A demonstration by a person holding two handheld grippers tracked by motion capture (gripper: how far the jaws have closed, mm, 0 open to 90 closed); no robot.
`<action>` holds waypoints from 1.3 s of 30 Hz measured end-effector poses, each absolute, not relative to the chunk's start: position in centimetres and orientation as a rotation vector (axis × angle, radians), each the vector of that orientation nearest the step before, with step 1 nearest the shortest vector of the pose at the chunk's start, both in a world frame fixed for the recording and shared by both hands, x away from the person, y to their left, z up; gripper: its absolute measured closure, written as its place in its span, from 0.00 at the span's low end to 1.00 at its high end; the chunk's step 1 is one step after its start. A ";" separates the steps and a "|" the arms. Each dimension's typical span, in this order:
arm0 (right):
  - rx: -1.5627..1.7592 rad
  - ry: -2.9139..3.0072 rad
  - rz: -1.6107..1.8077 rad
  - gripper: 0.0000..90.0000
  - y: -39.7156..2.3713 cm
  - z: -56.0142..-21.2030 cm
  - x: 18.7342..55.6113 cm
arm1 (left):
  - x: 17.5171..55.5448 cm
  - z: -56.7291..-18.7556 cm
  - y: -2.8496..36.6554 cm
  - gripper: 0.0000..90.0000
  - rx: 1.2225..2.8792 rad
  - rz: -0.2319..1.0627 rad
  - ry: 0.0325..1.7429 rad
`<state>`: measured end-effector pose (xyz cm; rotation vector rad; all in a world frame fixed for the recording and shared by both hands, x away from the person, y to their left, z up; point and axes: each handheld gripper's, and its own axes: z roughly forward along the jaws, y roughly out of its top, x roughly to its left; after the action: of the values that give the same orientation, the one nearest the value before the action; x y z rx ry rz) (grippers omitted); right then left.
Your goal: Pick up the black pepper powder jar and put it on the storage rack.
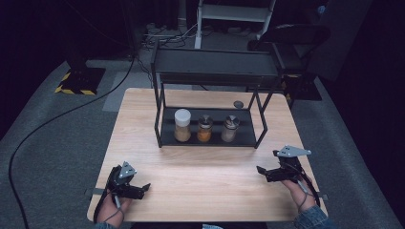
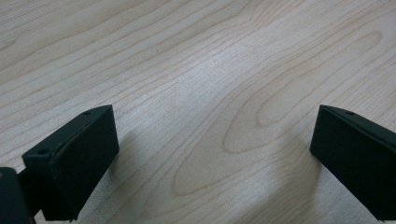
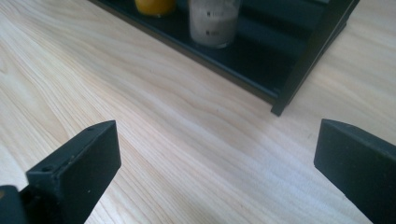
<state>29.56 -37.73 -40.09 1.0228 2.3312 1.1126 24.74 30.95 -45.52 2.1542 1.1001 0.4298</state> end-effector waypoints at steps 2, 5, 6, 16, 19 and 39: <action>1.026 2.340 1.099 0.00 -37.6 -40.7 29.6 | 24.7 -45.5 31.0 0.01 2.154 0.430 1.100; 1.034 2.359 1.086 0.00 -37.5 -41.4 29.8 | 24.7 -45.5 31.0 0.01 2.154 0.430 1.100; 1.040 2.369 1.073 0.00 -37.5 -41.6 29.8 | 24.7 -45.5 31.0 0.01 2.154 0.430 1.100; 1.088 2.405 0.988 0.01 -37.3 -43.3 29.8 | 24.7 -45.5 30.9 0.01 2.155 0.431 1.104; 1.094 2.399 0.983 0.01 -37.5 -43.6 29.5 | 24.7 -45.5 30.9 0.01 2.154 0.432 1.107; 1.098 2.399 0.981 0.00 -38.7 -45.4 28.5 | 24.7 -45.5 30.9 0.01 2.154 0.431 1.106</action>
<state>28.45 -38.70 -45.41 1.0984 2.3995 0.9805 24.73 30.89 -45.49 2.1543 1.1063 0.4311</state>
